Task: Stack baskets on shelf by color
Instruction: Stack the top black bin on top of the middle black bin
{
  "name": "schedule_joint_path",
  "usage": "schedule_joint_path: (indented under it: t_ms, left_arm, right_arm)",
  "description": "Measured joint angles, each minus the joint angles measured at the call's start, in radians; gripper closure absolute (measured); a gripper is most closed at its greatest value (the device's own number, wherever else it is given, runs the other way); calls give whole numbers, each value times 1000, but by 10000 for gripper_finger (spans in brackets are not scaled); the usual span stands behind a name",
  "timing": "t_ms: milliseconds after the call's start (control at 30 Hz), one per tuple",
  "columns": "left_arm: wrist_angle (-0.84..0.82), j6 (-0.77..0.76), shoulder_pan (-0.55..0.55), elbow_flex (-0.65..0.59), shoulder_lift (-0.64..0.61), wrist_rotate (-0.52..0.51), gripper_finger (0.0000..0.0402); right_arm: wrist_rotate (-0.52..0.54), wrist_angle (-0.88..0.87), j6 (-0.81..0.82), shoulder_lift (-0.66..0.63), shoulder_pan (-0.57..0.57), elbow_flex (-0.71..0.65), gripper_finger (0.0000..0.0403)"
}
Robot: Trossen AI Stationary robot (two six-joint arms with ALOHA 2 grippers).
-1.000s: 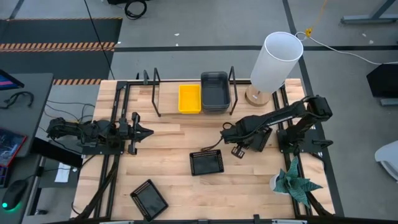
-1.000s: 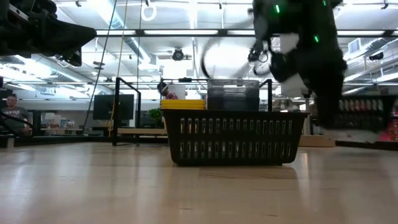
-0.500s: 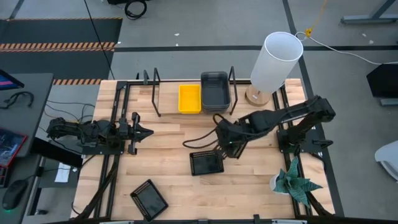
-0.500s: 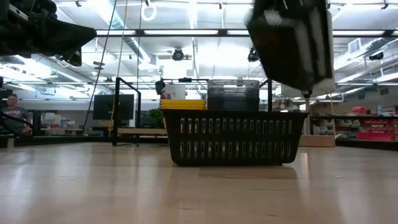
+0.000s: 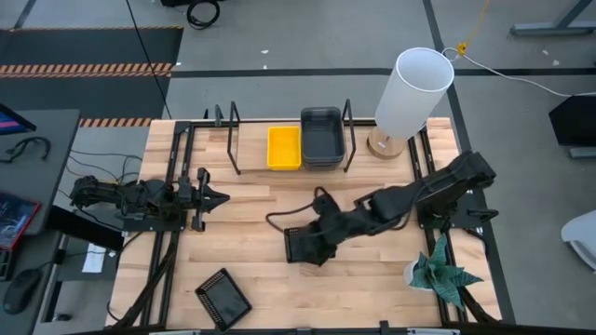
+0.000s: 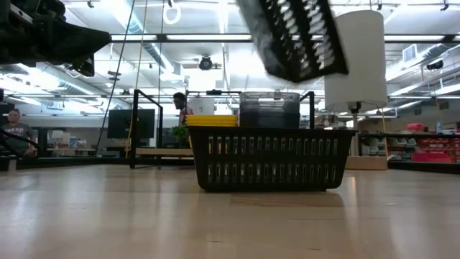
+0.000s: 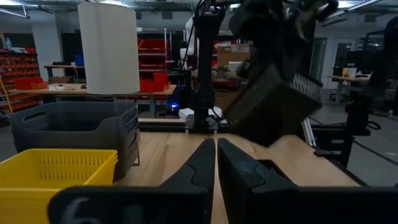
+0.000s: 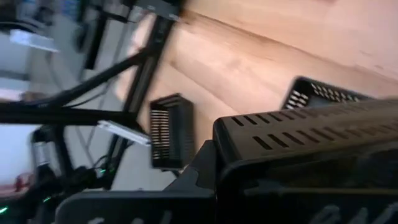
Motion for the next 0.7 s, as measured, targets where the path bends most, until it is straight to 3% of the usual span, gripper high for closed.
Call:
schedule_joint_path:
  t_ms: [233, 533, 700]
  left_arm:
    - [-2, 0, 0, 0, 7, -1, 367]
    - [-4, 0, 0, 0, 7, 0, 376]
    - [-3, 0, 0, 0, 7, 0, 376]
  right_arm:
    - [-28, -46, 44, 162, -42, 130, 401]
    - [-108, -417, 98, 431, -96, 547, 402]
    - [-175, -545, 122, 553, -119, 708, 402]
